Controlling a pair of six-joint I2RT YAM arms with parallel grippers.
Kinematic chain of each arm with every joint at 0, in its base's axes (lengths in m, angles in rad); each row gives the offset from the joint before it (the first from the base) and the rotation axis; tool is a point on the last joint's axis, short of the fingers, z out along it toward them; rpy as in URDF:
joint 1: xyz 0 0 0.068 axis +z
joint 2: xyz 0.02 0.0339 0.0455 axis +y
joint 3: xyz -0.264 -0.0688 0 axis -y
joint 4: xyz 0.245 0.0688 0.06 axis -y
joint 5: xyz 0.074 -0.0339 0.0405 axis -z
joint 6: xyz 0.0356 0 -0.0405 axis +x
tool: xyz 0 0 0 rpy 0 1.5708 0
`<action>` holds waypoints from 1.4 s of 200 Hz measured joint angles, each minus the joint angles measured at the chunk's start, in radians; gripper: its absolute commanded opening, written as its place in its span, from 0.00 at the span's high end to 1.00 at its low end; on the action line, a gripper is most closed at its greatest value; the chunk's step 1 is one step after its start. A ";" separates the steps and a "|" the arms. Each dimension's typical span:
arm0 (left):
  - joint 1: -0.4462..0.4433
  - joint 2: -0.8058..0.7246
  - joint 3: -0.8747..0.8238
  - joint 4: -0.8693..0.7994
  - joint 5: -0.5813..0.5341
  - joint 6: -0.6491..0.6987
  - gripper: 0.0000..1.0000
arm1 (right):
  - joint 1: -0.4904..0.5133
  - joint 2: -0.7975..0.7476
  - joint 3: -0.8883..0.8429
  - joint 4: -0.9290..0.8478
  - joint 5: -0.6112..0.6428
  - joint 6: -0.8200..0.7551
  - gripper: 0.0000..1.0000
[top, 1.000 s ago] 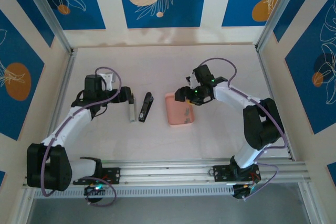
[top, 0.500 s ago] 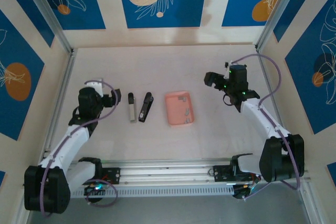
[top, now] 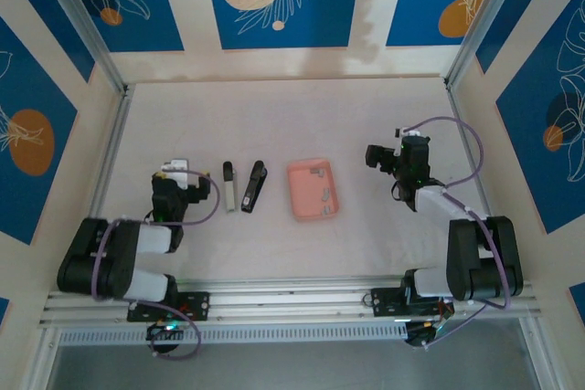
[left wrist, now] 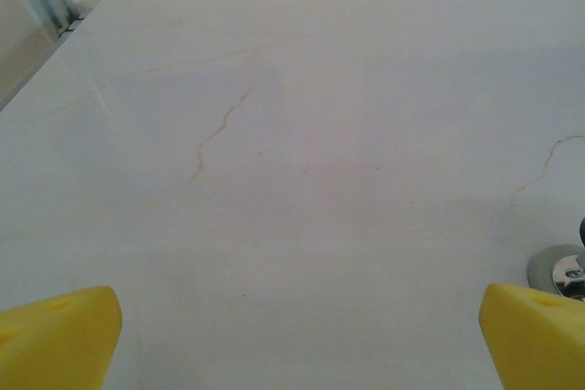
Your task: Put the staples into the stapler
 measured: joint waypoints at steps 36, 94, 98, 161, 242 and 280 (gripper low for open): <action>0.000 0.123 0.042 0.054 0.032 0.029 0.00 | -0.001 0.024 -0.050 0.123 -0.012 -0.053 0.01; 0.000 0.116 0.152 -0.013 -0.023 0.021 0.00 | -0.034 0.141 -0.087 0.288 -0.081 -0.086 0.01; 0.000 0.116 0.152 -0.016 -0.023 0.021 0.00 | -0.035 0.141 -0.096 0.305 -0.088 -0.087 0.01; 0.000 0.116 0.152 -0.049 -0.023 0.021 0.00 | -0.055 0.169 -0.181 0.467 -0.137 -0.089 0.01; 0.000 0.116 0.152 -0.051 -0.023 0.021 0.00 | -0.055 0.169 -0.181 0.498 -0.141 -0.089 0.01; 0.000 0.116 0.152 -0.051 -0.023 0.021 0.00 | -0.055 0.169 -0.181 0.500 -0.141 -0.089 0.01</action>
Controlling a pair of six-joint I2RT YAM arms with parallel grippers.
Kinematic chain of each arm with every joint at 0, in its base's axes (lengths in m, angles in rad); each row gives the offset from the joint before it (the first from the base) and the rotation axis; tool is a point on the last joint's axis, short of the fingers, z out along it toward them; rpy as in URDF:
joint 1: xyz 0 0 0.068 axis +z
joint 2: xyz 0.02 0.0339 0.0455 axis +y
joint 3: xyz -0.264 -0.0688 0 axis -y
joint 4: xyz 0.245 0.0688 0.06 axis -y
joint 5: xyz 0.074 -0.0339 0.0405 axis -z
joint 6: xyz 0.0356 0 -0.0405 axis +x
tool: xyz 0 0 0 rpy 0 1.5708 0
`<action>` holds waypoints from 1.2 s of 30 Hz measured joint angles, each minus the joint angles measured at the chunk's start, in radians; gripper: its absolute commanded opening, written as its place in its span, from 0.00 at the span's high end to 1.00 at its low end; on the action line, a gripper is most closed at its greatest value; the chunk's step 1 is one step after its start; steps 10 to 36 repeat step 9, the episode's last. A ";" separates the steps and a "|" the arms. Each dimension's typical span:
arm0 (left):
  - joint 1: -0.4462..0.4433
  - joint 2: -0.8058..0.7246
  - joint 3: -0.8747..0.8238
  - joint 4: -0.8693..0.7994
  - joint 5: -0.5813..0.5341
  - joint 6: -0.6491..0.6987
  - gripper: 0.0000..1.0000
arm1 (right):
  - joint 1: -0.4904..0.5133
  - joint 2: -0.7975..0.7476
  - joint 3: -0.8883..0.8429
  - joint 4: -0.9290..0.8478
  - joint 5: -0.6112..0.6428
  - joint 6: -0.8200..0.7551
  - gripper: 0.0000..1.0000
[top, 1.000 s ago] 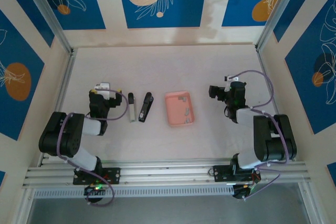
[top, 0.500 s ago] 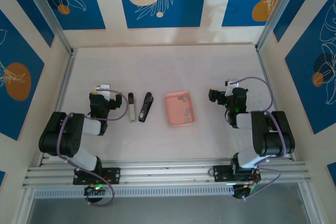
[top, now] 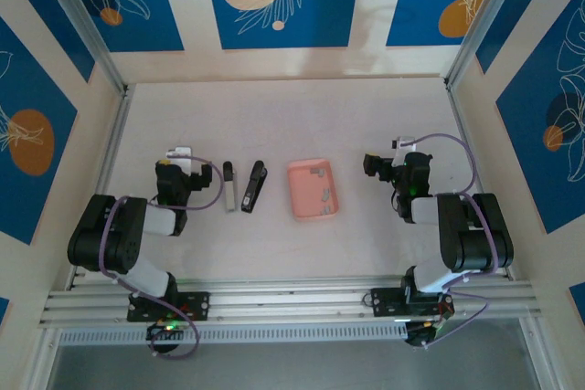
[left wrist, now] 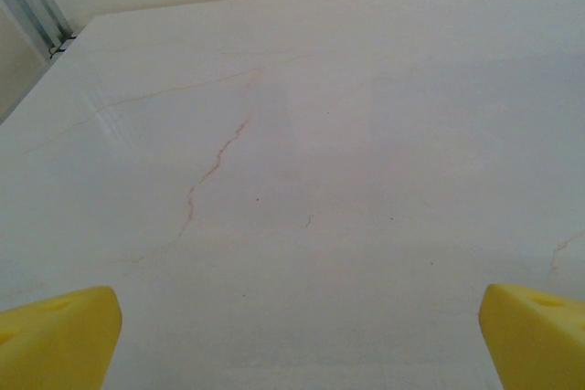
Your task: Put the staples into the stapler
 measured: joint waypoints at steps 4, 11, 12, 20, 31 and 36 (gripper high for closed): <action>0.000 0.000 0.000 -0.002 0.000 0.000 0.00 | 0.000 0.000 0.000 0.000 0.000 0.000 0.01; 0.000 0.000 0.001 -0.003 0.000 0.000 0.00 | 0.000 0.000 0.000 0.000 0.000 0.000 0.01; 0.000 0.000 0.001 -0.003 0.000 0.000 0.00 | 0.000 0.000 0.000 0.000 0.000 0.000 0.01; 0.000 0.000 0.001 -0.003 0.000 0.000 0.00 | 0.000 0.000 0.000 0.000 0.000 0.000 0.01; 0.000 0.000 0.001 -0.003 0.000 0.000 0.00 | 0.000 0.000 0.000 0.000 0.000 0.000 0.01; 0.000 0.000 0.001 -0.003 0.000 0.000 0.00 | 0.000 0.000 0.000 0.000 0.000 0.000 0.01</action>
